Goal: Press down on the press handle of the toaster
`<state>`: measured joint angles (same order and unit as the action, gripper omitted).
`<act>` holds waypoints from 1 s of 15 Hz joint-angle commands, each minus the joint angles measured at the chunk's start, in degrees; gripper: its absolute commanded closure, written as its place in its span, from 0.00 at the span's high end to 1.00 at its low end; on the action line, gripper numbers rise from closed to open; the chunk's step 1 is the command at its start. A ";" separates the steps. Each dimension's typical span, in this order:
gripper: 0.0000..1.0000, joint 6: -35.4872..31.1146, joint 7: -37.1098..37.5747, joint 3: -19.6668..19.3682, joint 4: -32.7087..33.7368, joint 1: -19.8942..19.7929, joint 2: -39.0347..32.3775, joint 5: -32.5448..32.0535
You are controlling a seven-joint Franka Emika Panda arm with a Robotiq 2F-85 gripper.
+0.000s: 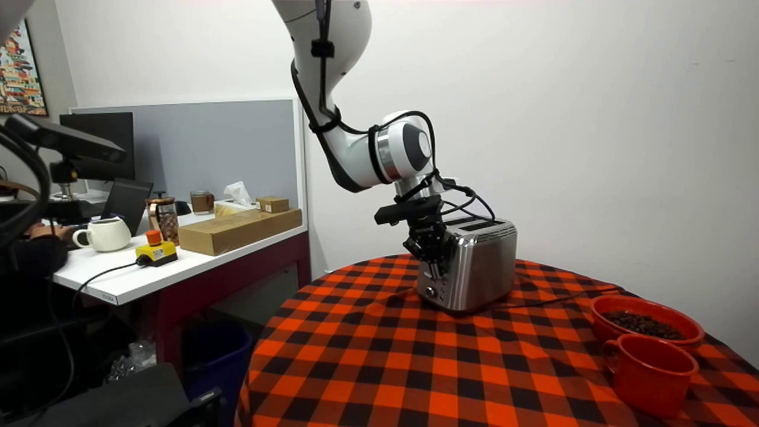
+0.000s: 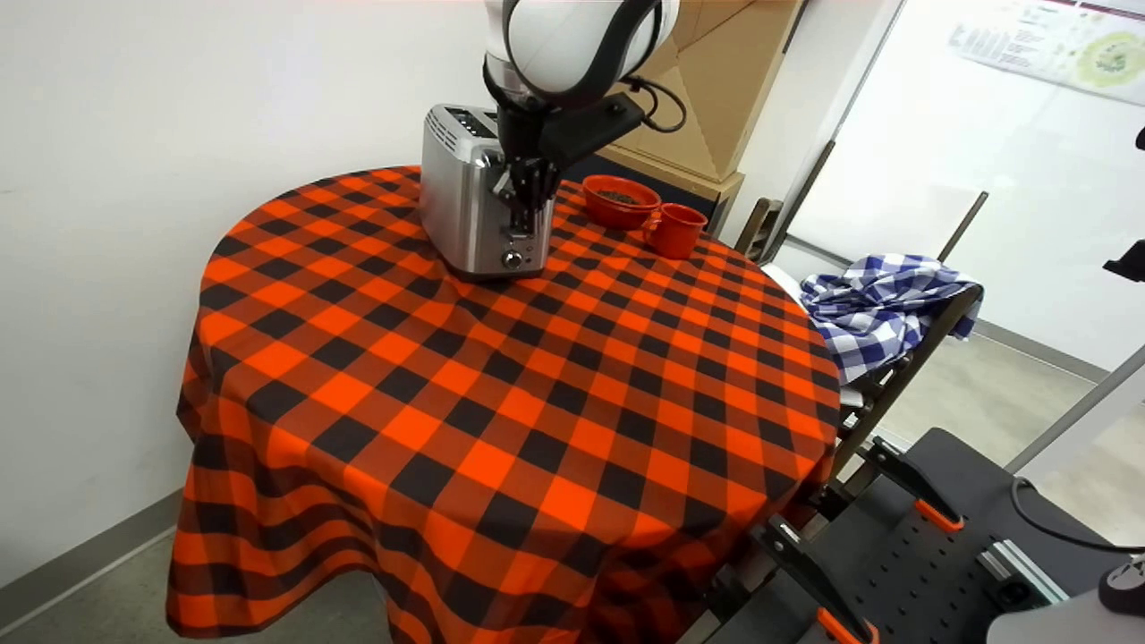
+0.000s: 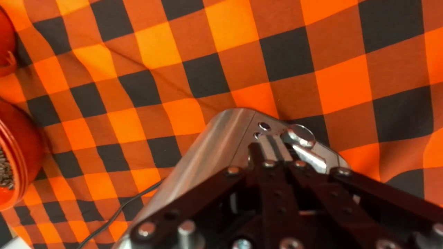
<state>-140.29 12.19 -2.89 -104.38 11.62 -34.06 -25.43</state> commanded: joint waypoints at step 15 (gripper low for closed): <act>0.45 -0.72 -2.48 1.40 -0.12 -0.81 0.61 4.19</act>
<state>-140.18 12.08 -2.97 -104.70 12.42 -34.44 -24.90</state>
